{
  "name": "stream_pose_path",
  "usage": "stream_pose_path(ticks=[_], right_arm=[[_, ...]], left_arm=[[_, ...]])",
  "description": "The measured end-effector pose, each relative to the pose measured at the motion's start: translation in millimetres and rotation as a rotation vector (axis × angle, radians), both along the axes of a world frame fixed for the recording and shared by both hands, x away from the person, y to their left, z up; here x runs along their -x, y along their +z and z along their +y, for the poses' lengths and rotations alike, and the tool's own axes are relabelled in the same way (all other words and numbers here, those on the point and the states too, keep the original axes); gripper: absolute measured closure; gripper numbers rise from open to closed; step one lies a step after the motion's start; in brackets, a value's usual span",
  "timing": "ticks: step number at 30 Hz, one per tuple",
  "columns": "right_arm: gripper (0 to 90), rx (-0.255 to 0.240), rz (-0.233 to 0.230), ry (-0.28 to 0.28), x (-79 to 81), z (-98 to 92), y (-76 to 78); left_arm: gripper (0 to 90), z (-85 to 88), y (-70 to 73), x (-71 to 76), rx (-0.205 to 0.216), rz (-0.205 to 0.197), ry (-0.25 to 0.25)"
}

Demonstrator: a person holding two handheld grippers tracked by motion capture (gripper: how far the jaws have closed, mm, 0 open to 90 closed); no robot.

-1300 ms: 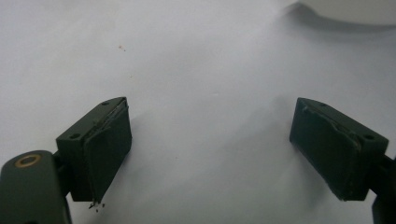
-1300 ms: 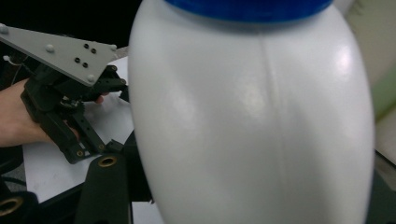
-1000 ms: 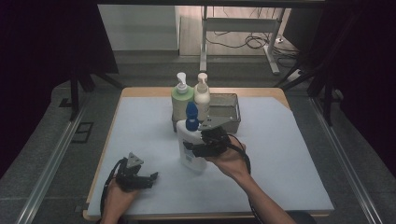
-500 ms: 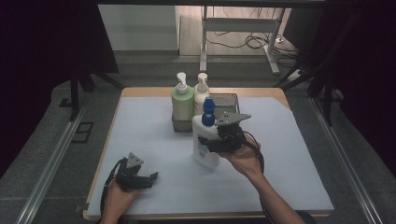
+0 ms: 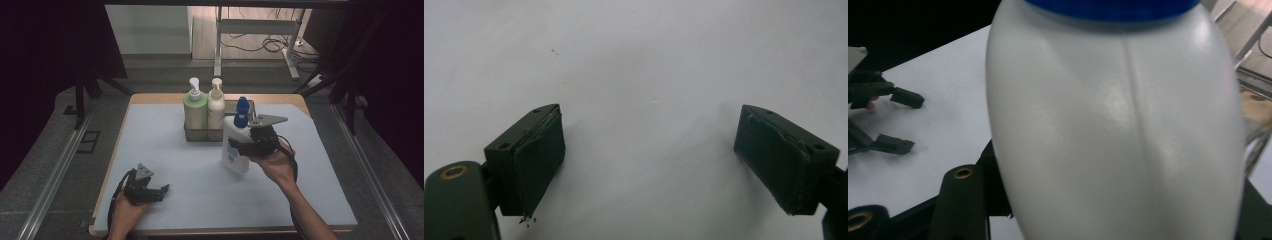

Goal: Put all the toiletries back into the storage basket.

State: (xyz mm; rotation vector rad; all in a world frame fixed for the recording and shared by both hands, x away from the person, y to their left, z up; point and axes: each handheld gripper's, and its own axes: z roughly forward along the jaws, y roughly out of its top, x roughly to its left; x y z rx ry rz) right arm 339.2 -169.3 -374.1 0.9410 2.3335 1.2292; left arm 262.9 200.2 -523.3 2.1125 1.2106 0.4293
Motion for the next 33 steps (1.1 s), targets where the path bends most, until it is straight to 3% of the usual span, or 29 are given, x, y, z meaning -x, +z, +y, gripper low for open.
stream_pose_path(ticks=[16, 33], right_arm=[[40.6, 0.004, -0.013, -0.079, -15.7, -28.5, 14.5], [40.6, -0.021, -0.026, -0.116, -36.9, -31.9, 40.5]], left_arm=[[12.9, 0.0, -0.1, 0.0, 0.001, 0.000, 0.001], [12.9, 0.0, -0.1, 0.1, 0.000, -0.001, 0.001]])
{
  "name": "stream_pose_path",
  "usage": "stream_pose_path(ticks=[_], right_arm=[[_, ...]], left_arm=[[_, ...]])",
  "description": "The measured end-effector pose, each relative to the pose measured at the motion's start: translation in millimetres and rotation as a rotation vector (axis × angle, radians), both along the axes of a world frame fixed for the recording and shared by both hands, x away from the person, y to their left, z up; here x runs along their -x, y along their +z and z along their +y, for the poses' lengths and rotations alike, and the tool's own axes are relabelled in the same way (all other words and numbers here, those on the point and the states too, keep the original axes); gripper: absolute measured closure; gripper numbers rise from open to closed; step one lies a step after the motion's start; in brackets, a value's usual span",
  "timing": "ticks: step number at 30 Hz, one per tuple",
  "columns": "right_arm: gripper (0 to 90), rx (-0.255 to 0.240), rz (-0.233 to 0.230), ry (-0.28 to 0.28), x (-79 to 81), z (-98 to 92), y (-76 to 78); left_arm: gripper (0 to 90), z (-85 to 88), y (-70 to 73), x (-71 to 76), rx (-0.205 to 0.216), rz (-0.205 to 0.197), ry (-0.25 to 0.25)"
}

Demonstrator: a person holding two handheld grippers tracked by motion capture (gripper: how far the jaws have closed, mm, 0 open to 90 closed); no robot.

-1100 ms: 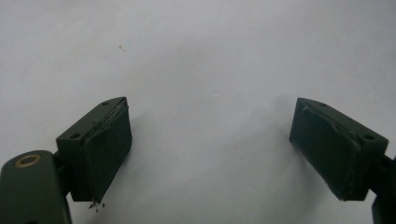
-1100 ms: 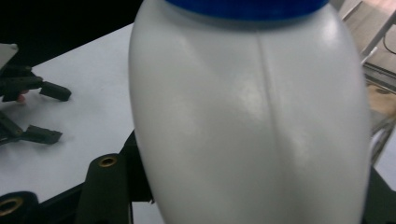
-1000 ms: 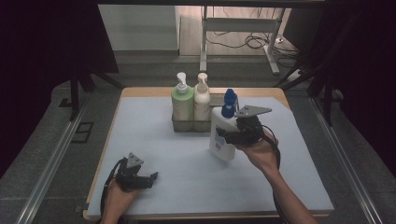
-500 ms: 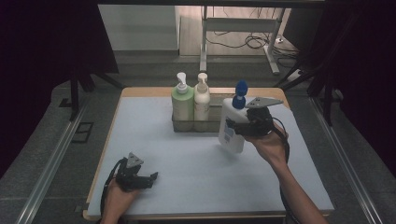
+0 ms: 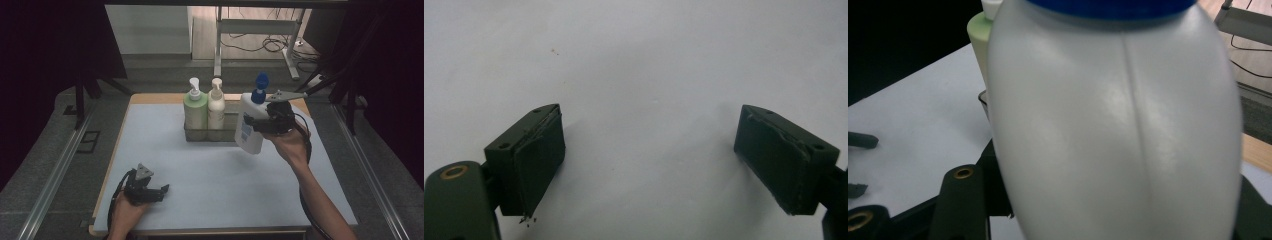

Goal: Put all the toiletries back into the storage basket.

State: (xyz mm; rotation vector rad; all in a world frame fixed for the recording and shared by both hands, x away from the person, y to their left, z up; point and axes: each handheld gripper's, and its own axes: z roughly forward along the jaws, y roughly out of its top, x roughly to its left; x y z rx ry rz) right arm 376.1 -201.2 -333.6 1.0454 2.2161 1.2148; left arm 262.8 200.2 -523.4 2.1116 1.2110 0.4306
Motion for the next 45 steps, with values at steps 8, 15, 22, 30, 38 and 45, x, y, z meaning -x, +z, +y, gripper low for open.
stream_pose_path(ticks=[8, 15, 22, 30, 38, 45], right_arm=[[40.7, 0.004, -0.009, -0.017, -11.3, 5.7, 8.4], [40.7, -0.008, -0.002, -0.040, -24.2, 6.8, 9.2], [40.8, -0.005, -0.008, -0.071, -38.3, 8.8, 9.3], [40.8, -0.011, -0.007, -0.098, -51.5, 10.6, 7.4], [40.8, -0.007, -0.018, -0.113, -63.6, 16.7, 8.5], [40.8, -0.006, -0.022, -0.132, -75.3, 19.9, 6.5]], left_arm=[[12.9, 0.0, -0.1, 0.0, 0.001, -0.001, 0.000], [13.0, 0.1, -0.1, 0.0, -0.001, -0.001, -0.001], [13.0, 0.2, -0.1, 0.0, -0.001, -0.001, -0.001], [13.0, 0.2, -0.1, 0.0, -0.001, -0.001, -0.001], [13.0, 0.5, -0.1, -0.1, -0.002, 0.000, -0.003], [13.0, 0.4, -0.1, 0.1, -0.001, 0.001, -0.002]])
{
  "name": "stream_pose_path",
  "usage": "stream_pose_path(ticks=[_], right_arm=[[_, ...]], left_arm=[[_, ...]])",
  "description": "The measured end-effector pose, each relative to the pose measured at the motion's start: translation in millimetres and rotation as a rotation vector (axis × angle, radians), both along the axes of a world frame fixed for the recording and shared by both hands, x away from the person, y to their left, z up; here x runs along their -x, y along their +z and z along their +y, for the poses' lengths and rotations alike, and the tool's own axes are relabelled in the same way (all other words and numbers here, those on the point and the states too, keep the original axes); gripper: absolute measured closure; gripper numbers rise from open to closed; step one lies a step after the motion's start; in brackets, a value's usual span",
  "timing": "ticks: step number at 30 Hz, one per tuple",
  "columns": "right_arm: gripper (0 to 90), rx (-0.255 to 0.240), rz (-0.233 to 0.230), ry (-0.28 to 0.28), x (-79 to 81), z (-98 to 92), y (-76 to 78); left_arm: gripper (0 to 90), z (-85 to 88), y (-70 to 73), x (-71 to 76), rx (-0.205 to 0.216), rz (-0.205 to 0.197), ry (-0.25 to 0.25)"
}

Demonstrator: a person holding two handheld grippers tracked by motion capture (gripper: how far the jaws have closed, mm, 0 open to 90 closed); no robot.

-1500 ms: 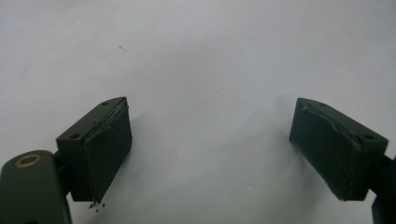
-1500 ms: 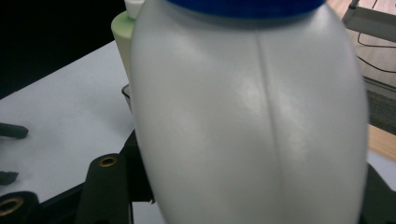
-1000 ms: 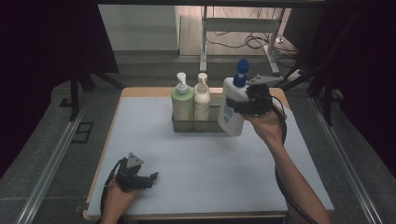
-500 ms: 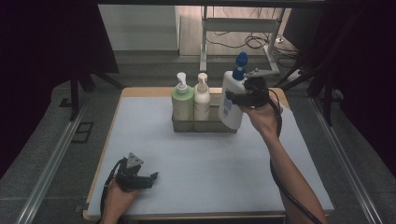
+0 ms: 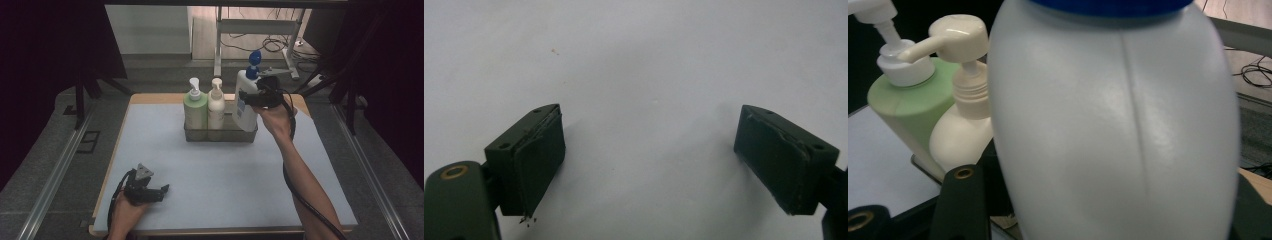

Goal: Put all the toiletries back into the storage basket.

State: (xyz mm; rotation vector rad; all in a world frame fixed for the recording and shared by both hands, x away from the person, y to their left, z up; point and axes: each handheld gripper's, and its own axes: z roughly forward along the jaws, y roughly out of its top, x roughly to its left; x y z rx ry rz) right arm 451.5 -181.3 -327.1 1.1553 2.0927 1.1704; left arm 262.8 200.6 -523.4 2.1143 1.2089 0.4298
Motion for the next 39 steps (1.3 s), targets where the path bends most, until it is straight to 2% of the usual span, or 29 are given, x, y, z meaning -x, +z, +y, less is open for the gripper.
stream_pose_path(ticks=[13, 24, 39], right_arm=[[40.8, 0.009, -0.011, -0.033, -16.7, 4.2, -11.2], [40.7, 0.017, 0.006, -0.055, -24.0, 6.0, -35.2], [40.5, 0.023, 0.020, -0.062, -20.5, 8.6, -66.9]], left_arm=[[13.0, 0.1, 0.0, 0.0, 0.000, 0.000, 0.000], [13.0, 0.0, 0.1, 0.1, -0.001, 0.000, 0.000], [13.0, 0.0, 0.1, 0.2, -0.003, 0.000, -0.001]])
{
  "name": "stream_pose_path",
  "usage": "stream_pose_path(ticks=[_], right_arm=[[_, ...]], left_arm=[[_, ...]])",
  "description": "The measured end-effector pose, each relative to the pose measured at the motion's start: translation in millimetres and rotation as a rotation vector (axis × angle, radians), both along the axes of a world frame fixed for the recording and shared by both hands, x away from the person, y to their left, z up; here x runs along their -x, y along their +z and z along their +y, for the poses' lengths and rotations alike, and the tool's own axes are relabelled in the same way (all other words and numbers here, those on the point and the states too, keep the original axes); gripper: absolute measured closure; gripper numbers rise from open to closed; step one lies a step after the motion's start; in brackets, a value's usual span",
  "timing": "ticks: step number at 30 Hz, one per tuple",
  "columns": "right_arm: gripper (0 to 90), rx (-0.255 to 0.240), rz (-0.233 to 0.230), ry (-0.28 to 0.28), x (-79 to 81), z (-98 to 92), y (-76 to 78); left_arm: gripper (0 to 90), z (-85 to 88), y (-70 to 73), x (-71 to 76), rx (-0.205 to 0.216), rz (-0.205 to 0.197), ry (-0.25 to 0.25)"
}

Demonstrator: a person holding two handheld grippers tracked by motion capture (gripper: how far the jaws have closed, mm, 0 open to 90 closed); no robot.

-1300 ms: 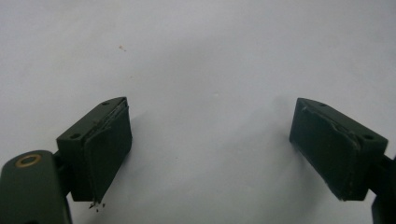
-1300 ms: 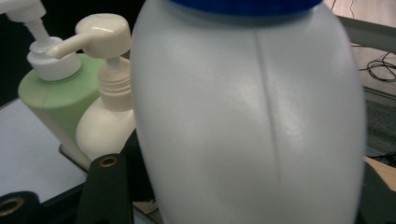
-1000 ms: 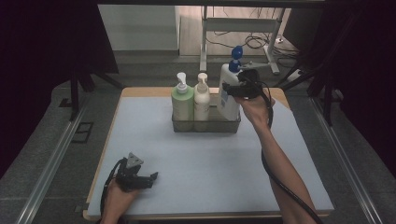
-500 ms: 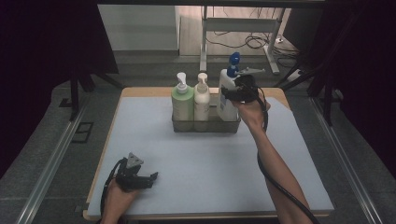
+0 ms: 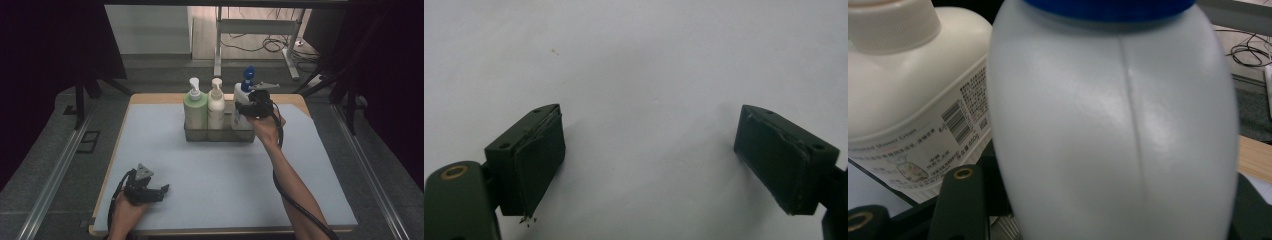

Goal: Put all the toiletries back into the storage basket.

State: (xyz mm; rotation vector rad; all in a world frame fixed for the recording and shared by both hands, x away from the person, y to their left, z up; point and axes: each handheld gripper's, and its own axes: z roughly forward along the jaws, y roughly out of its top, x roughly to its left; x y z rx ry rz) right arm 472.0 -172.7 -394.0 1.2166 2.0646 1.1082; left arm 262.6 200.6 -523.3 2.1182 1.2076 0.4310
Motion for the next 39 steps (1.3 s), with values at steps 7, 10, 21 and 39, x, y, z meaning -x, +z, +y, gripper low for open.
stream_pose_path(ticks=[7, 10, 21, 39], right_arm=[[39.9, -0.009, 0.003, -0.004, 3.0, -0.1, -12.6], [39.7, -0.010, -0.002, -0.006, 4.7, -0.1, -13.0], [34.0, -0.009, 0.030, 0.014, 2.7, -3.3, -12.4], [30.8, 0.024, 0.052, 0.048, 24.6, -15.3, -18.3]], left_arm=[[13.0, -0.2, -0.1, 0.0, 0.003, -0.001, 0.002], [13.0, -0.2, -0.1, 0.0, 0.003, -0.001, 0.002], [13.0, -0.3, -0.1, 0.1, 0.002, -0.002, 0.002], [13.0, -0.5, -0.1, 0.1, 0.001, -0.002, 0.002]])
